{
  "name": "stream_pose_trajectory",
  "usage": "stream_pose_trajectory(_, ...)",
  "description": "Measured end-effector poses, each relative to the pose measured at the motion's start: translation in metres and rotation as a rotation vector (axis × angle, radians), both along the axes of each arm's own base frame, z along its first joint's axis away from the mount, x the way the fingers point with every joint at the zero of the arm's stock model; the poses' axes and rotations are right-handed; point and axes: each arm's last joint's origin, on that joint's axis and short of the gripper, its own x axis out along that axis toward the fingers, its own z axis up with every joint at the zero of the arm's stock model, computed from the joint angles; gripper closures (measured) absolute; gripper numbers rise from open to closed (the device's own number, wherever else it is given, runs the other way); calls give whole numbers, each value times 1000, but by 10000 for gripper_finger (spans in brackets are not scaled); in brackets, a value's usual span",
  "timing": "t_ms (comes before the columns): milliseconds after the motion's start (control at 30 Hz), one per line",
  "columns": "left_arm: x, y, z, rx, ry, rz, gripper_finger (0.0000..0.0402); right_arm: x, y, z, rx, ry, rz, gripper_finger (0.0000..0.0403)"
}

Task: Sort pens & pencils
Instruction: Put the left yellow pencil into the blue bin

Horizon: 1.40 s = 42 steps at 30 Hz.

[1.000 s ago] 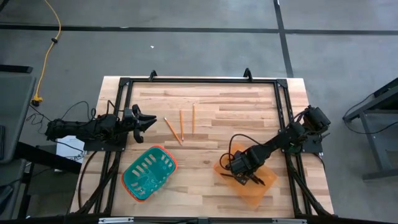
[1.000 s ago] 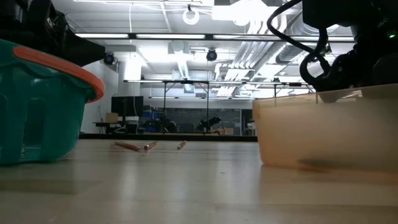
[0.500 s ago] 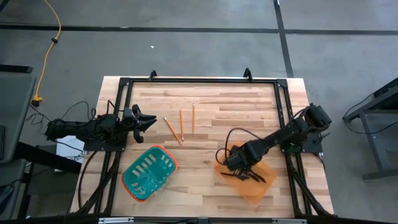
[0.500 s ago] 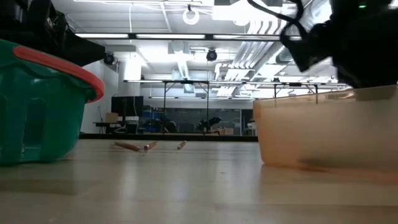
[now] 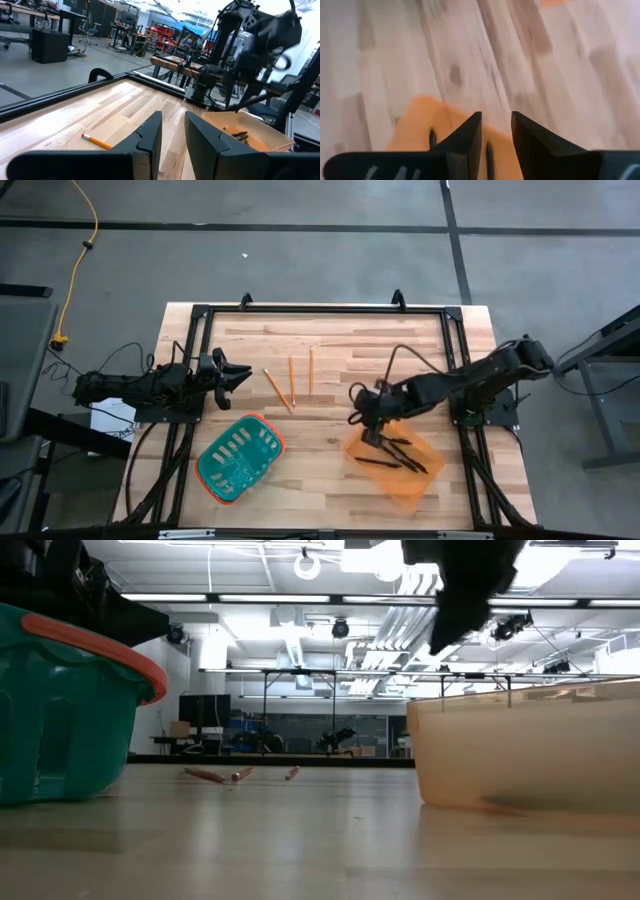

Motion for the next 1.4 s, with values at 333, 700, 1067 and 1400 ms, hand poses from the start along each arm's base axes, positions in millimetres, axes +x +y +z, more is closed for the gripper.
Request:
stream_pose_trajectory(333, 0, 0, 0, 0, 0, 0, 330, -5, -11, 24, -59, -411, 162, 306)
stream_pose_trajectory(700, 0, 0, 0, 0, 0, 0, 330, -61, -35, -23, -52, -799, 110, 306)
stream_pose_trajectory(1067, 0, 0, 0, 0, 0, 0, 330, -125, -51, -42, -55, -997, 77, 306)
stream_pose_trajectory(1400, 0, 0, 0, 0, 0, 0, 330, -164, -58, -67, -47, -1107, 68, 306)
